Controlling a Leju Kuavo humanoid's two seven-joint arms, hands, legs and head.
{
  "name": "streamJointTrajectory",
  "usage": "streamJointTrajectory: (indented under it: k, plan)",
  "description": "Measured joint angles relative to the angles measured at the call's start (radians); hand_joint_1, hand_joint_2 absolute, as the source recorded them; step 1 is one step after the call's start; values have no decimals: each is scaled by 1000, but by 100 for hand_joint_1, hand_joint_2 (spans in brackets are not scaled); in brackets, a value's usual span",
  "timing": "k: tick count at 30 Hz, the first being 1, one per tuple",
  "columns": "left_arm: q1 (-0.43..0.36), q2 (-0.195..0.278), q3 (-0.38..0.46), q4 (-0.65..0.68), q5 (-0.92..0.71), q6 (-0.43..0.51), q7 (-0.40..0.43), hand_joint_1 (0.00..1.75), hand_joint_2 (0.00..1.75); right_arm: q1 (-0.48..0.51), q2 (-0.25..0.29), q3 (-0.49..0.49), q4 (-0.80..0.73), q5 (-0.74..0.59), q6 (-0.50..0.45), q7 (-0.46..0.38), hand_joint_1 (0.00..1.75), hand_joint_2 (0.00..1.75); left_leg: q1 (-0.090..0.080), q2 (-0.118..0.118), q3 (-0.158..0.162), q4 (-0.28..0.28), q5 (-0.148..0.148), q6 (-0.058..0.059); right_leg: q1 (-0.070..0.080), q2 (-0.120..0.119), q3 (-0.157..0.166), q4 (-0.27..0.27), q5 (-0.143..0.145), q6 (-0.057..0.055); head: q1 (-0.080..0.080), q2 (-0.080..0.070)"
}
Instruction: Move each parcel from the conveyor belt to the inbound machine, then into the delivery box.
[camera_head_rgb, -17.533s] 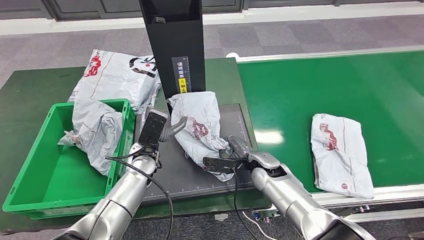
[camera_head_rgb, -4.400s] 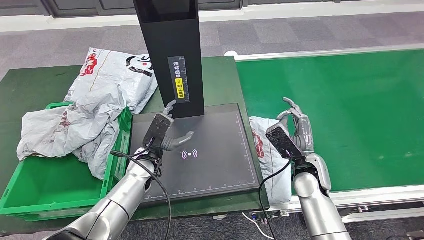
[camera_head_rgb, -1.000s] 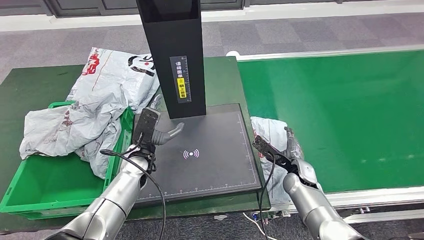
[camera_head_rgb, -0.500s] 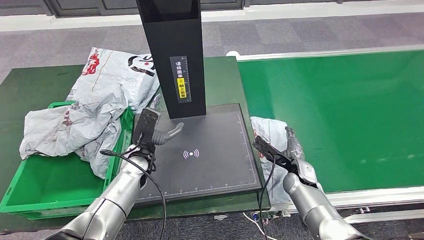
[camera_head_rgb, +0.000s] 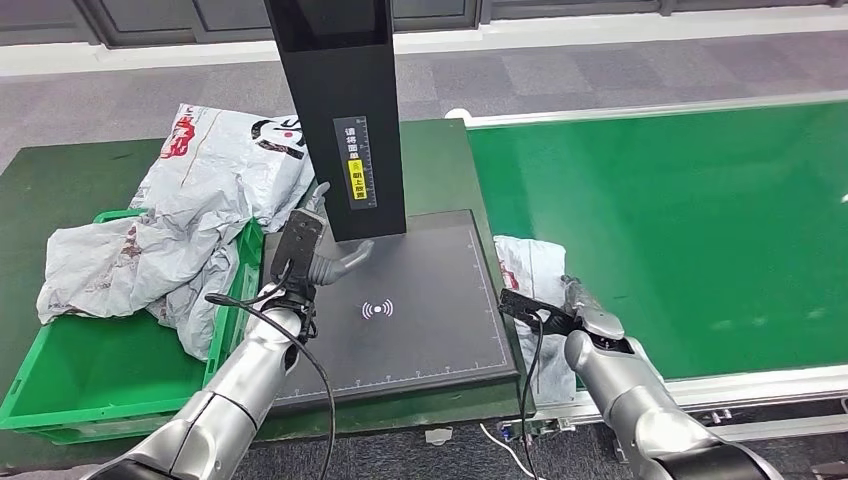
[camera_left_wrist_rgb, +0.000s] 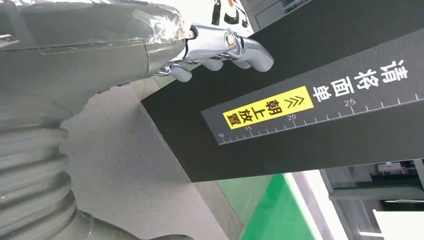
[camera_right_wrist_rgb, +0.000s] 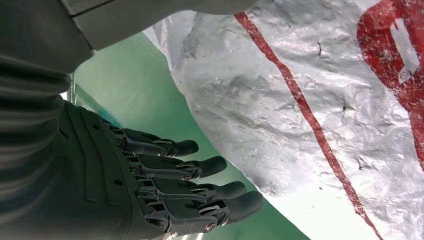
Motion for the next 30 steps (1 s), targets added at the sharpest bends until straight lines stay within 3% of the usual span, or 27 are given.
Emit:
streamJointTrajectory:
  k: [30]
  plan:
    - [-7,-1,0,-4,6,-4,-3,0,175,-16,-10,12,25,1,51,-28,0,175,0,3,17,0,-6,-1,0,4,16,0,-5,0,0,0]
